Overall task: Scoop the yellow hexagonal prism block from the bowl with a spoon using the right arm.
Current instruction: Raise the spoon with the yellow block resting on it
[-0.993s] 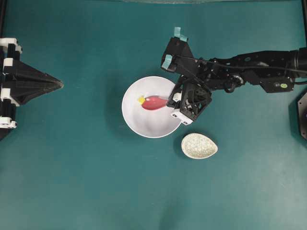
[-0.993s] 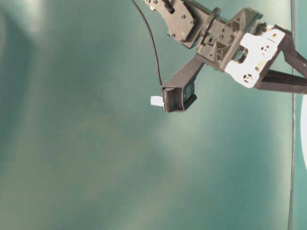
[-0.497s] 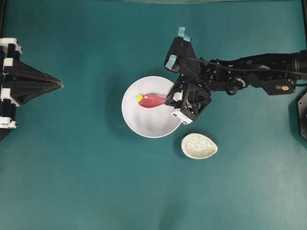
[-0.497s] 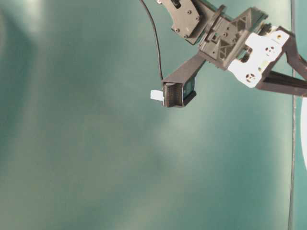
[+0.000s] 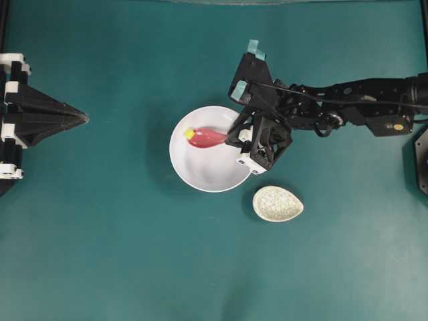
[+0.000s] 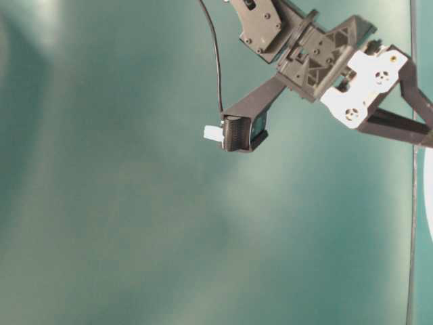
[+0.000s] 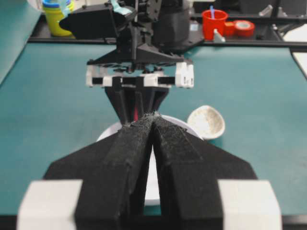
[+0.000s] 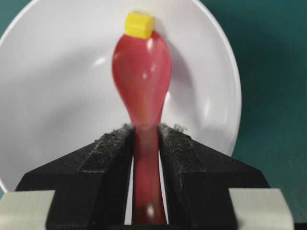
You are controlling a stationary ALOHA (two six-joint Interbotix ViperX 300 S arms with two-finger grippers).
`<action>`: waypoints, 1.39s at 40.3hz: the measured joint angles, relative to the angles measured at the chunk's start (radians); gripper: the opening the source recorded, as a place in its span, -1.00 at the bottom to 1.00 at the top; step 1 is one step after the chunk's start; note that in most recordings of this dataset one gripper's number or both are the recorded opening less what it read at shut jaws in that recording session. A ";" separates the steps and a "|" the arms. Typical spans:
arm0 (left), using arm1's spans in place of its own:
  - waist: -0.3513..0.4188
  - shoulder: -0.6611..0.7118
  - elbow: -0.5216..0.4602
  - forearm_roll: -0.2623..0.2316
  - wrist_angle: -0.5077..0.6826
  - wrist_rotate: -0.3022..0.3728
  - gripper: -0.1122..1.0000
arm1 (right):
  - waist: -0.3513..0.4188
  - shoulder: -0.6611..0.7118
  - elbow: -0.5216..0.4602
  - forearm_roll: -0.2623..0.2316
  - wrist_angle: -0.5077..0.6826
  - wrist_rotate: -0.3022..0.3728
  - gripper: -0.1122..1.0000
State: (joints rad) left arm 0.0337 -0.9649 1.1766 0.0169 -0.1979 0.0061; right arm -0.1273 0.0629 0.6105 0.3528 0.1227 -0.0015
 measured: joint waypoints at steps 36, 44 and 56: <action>0.000 0.000 0.000 0.000 0.006 0.000 -0.71 | 0.060 -0.123 0.120 -0.011 -0.195 0.000 -0.37; -0.002 0.000 0.000 0.000 0.006 0.000 -0.71 | 0.063 -0.175 0.137 -0.012 -0.207 0.000 -0.37; 0.000 0.002 0.000 0.000 0.015 0.000 -0.71 | 0.064 -0.272 0.143 -0.012 -0.206 -0.011 -0.37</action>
State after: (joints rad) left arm 0.0337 -0.9633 1.1766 0.0169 -0.1825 0.0061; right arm -0.0629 -0.2086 0.7532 0.3405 -0.0828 -0.0123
